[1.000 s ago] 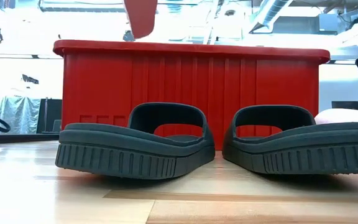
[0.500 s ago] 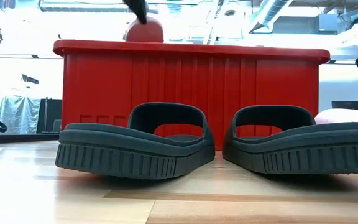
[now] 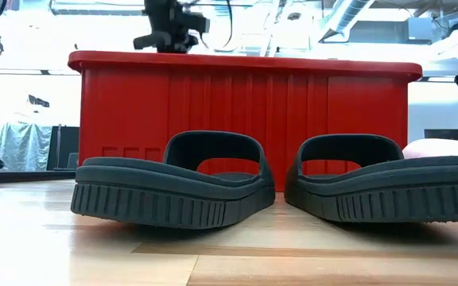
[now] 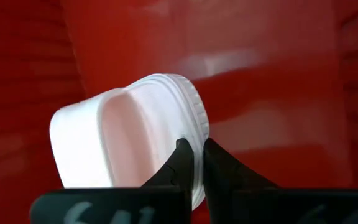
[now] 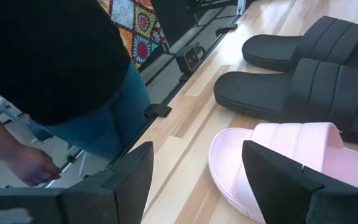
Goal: Pick and place slides into bin
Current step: Put the left pink slipper in the red bin, then put the pink slipper in the red bin
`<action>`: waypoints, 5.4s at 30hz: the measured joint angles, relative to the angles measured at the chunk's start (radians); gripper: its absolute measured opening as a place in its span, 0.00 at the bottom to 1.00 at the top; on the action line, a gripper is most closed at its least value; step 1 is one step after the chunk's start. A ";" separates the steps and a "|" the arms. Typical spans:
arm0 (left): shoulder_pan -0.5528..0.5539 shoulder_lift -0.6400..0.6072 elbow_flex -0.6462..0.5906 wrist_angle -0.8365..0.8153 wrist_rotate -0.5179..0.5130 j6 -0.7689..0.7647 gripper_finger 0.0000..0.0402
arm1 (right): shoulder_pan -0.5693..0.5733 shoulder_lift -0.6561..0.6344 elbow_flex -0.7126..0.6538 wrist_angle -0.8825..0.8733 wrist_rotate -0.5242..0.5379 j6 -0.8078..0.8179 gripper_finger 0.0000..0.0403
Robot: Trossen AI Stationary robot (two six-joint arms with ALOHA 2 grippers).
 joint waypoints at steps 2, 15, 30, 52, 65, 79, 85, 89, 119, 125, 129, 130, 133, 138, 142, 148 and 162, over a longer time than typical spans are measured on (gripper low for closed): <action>0.029 0.000 -0.042 0.012 0.016 0.014 0.00 | 0.000 0.000 0.000 0.000 0.000 0.000 0.59; 0.135 0.000 -0.266 0.227 0.094 0.137 0.00 | 0.000 0.000 0.000 -0.007 0.001 0.000 0.59; 0.151 0.000 -0.350 0.247 0.183 0.136 0.02 | 0.000 0.000 0.000 -0.008 0.001 0.000 0.59; 0.151 0.000 -0.349 0.248 0.183 0.133 0.29 | 0.000 0.000 0.000 -0.008 0.001 0.000 0.59; 0.151 0.000 -0.349 0.247 0.161 0.129 0.33 | 0.000 0.000 0.000 -0.008 0.001 0.000 0.59; 0.148 -0.019 -0.036 0.178 0.024 0.118 0.33 | 0.000 0.000 0.000 -0.007 0.001 0.000 0.59; 0.148 -0.051 0.216 0.200 0.226 -0.037 0.33 | 0.000 0.000 0.000 -0.007 0.001 0.000 0.59; 0.147 -0.108 0.271 0.246 0.437 -0.197 0.33 | 0.000 0.000 0.000 -0.007 0.001 0.000 0.59; -0.286 -0.598 -0.483 1.083 0.155 -0.631 0.33 | 0.000 0.000 0.000 -0.011 0.001 0.000 0.59; -0.352 -0.605 -0.521 1.147 0.152 -0.633 0.33 | 0.000 0.000 0.000 -0.015 0.001 0.000 0.59; -0.382 -0.597 -0.521 1.167 0.153 -0.602 0.33 | 0.000 0.000 0.000 -0.015 0.001 0.000 0.59; -0.388 -0.596 -0.522 1.172 0.153 -0.591 0.33 | 0.000 0.000 0.000 -0.015 0.001 0.000 0.59; -0.399 -0.589 -0.522 1.215 0.151 -0.581 0.33 | 0.000 0.000 0.000 -0.015 0.001 0.000 0.59; -0.402 -0.588 -0.522 1.227 0.148 -0.614 0.33 | -0.001 0.000 0.000 -0.015 0.005 0.000 0.59; -0.402 -0.588 -0.522 1.225 0.147 -0.612 0.33 | -0.002 0.000 0.000 -0.014 0.004 0.000 0.59; -0.402 -0.588 -0.522 1.225 0.147 -0.567 0.33 | -0.007 0.000 0.000 0.027 0.010 0.086 0.59; -0.402 -0.588 -0.522 1.240 0.126 -0.561 0.33 | -0.051 0.002 0.000 0.247 0.357 0.547 0.59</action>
